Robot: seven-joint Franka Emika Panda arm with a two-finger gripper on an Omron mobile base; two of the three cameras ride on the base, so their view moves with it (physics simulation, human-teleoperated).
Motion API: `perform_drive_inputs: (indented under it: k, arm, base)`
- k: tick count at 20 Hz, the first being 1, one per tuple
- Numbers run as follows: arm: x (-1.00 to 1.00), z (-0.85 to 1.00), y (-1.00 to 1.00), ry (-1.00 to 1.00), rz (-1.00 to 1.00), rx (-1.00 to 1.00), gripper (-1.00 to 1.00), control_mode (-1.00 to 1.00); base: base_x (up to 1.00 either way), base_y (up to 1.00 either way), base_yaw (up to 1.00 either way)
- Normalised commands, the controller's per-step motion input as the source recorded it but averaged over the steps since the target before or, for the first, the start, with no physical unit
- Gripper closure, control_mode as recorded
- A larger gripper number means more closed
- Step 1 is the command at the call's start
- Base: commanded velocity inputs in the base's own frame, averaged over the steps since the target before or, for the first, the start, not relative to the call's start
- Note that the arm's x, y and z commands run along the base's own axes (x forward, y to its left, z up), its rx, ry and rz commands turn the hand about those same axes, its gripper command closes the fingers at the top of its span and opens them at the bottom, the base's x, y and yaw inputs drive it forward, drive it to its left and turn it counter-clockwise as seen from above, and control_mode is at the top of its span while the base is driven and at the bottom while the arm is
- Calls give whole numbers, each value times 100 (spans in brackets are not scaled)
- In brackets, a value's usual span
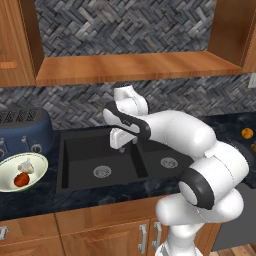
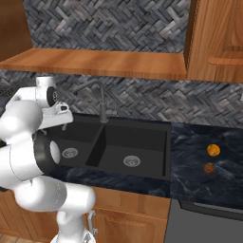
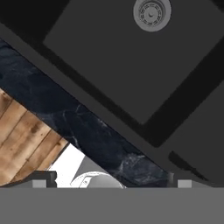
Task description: There is a mixed pile of frozen fruits and vegetables on the counter. Locate all the frozen vegetables and place the items in a bowl on the counter. Take all the frozen fruits and defrost them in a running sink.
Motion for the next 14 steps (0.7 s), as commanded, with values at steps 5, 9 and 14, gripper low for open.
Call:
perform_drive_inputs:
  k: [5,9,14]
  arm:
    - [0,0,-46,0,-20,0,-100,-100]
    - [0,0,-39,0,-14,0,-100,-100]
    - [6,0,-35,0,-9,0,-100,-100]
  base:
    - [0,0,0]
    - [0,0,0]
    - [0,0,0]
